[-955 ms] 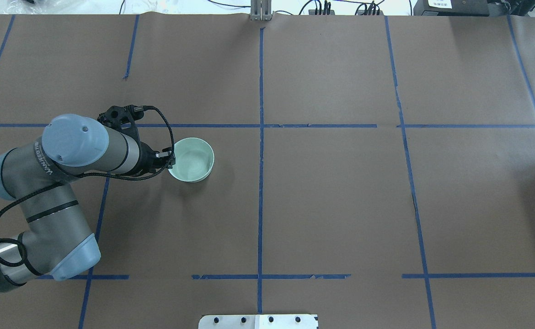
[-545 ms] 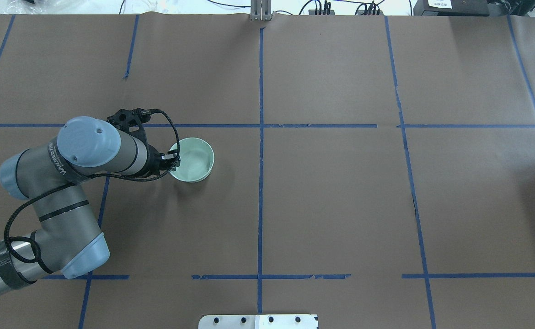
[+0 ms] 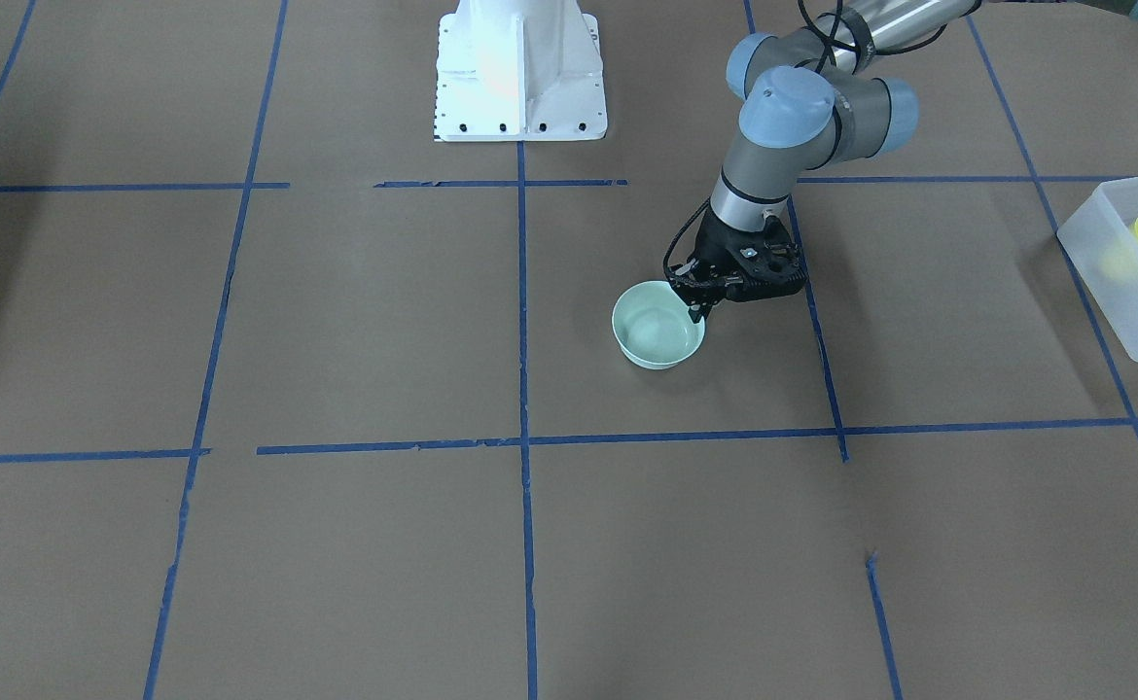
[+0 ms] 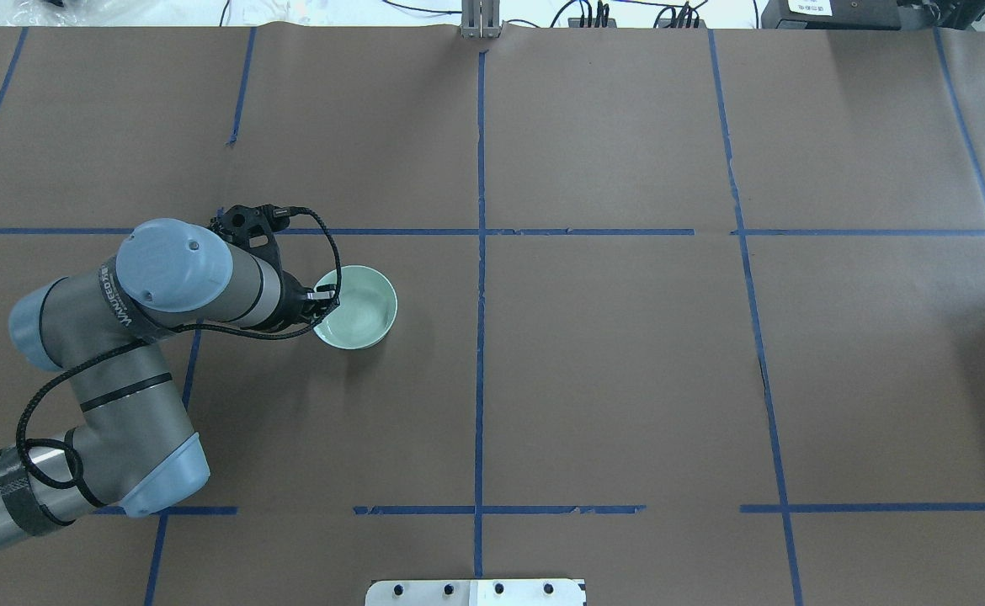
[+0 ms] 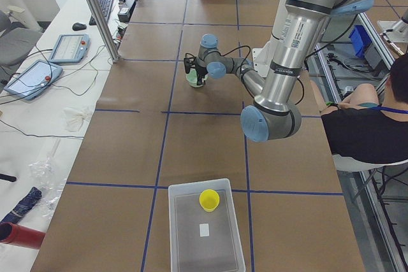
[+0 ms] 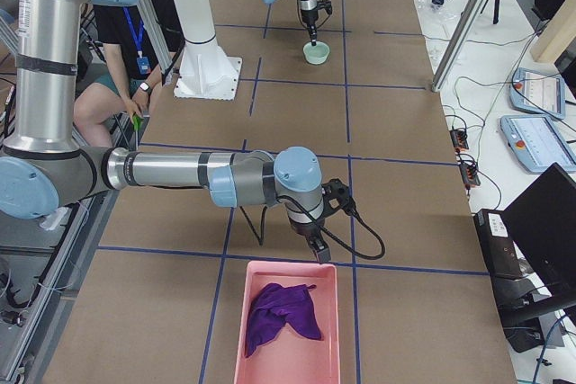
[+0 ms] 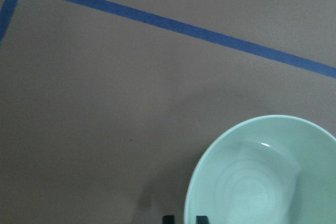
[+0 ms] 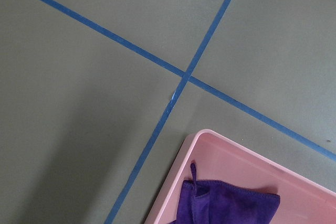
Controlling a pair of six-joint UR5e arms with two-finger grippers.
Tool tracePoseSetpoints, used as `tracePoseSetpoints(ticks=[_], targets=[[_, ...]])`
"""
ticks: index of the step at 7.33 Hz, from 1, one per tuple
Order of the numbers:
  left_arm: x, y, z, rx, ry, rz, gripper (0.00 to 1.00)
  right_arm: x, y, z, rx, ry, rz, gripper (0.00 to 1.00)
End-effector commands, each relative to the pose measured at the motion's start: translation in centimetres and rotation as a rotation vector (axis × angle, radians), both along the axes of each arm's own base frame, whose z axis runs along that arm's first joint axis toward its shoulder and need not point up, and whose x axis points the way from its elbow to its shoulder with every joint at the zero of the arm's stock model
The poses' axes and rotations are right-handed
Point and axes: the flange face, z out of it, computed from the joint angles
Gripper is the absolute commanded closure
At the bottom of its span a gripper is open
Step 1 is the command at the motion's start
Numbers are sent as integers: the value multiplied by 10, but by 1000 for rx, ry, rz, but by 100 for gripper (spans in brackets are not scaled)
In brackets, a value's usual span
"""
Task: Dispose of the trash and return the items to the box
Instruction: 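Lift the green bowl and carry it toward the clear bin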
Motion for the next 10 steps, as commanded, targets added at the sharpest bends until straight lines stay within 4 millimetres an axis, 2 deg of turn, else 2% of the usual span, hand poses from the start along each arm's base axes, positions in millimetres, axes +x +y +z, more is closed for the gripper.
tracePoseSetpoints(ticks=[1, 2, 3, 4, 6, 7, 9, 10], targets=[[-45, -5, -31, 121, -41, 54, 100, 0, 0, 0, 2, 0, -1, 0], [-83, -13, -44, 152, -74, 80, 100, 0, 2, 2, -3, 0, -1, 0], [-126, -28, -45, 195, -87, 107, 100, 0, 3, 2, 8, 2, 0, 0], [-173, -41, -37, 239, -98, 122, 100, 0, 4, 3, 10, 2, 0, 0], [-254, -50, 7, 375, -190, 239, 100, -1, 8, 7, 6, 0, 0, 0], [-302, -59, 34, 441, -244, 295, 100, -1, 10, 9, 2, 0, 0, 0], [-396, -59, 95, 522, -371, 378, 100, -1, 11, 8, 3, -1, -1, 0], [-441, -54, 135, 541, -424, 434, 100, -1, 10, 8, 4, 0, 0, 0]])
